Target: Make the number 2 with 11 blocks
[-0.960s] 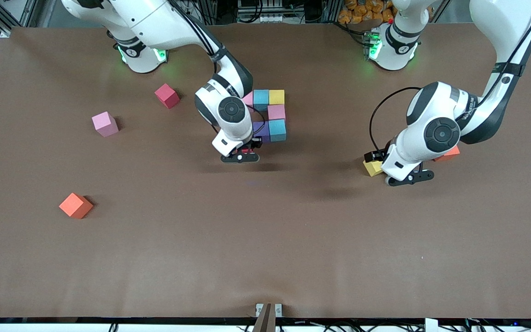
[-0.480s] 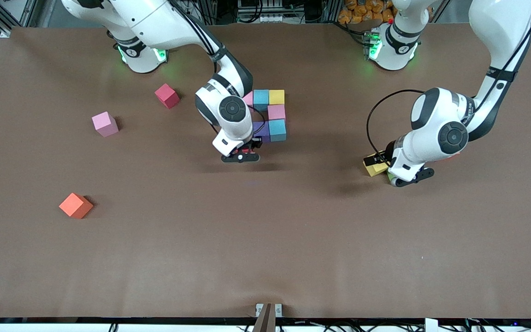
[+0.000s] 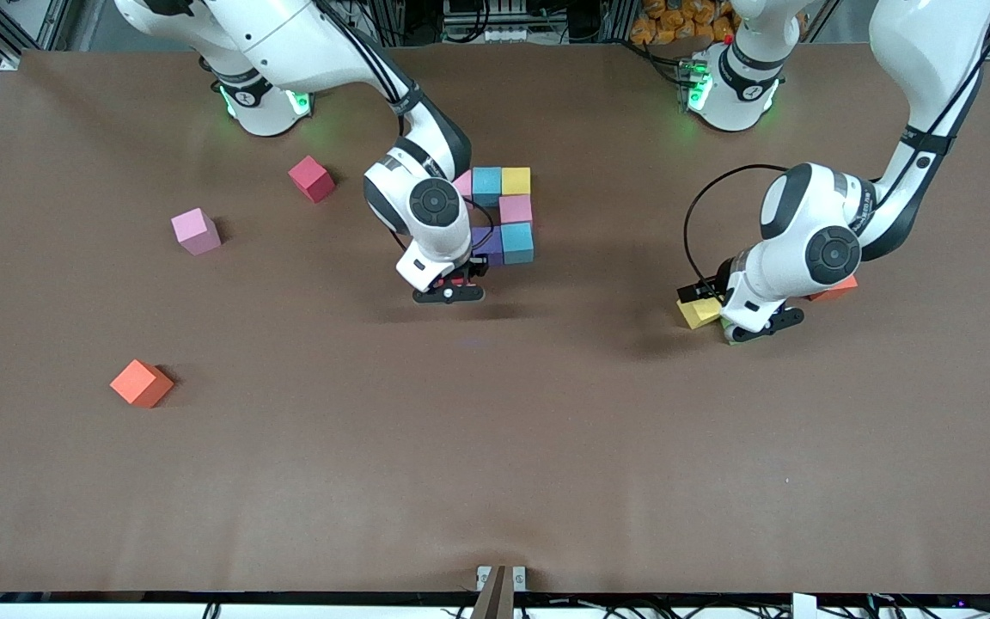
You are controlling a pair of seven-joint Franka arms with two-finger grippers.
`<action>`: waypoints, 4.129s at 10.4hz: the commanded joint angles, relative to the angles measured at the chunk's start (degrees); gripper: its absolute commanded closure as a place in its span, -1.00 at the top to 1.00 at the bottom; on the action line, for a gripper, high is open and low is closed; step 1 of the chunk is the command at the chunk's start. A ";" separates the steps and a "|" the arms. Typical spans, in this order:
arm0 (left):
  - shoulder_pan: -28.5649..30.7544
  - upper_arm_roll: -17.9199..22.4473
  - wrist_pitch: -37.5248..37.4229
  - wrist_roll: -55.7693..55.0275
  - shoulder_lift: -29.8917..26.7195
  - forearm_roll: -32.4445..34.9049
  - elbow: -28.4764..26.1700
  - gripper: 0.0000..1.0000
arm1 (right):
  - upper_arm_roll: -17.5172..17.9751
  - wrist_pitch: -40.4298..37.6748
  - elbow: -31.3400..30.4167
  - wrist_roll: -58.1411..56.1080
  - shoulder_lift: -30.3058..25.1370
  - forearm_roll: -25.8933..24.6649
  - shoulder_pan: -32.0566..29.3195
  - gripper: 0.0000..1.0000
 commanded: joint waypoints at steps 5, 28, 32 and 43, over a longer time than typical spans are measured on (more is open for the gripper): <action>-1.17 3.30 6.10 0.20 0.91 0.53 -2.05 1.00 | -0.25 -0.23 0.64 3.62 1.07 -1.23 -0.37 1.00; -16.28 12.00 9.88 -1.11 6.37 -2.46 5.49 0.00 | -0.51 -14.56 23.66 -76.85 9.23 -7.18 -42.81 1.00; -31.37 14.18 5.77 -12.42 13.11 -4.39 21.37 0.00 | -0.52 -10.71 23.67 -85.66 9.15 -14.76 -46.78 1.00; -59.36 28.87 2.31 -17.82 28.25 -25.66 49.28 -0.01 | 0.71 -9.81 14.54 -94.73 5.56 -10.90 -49.60 1.00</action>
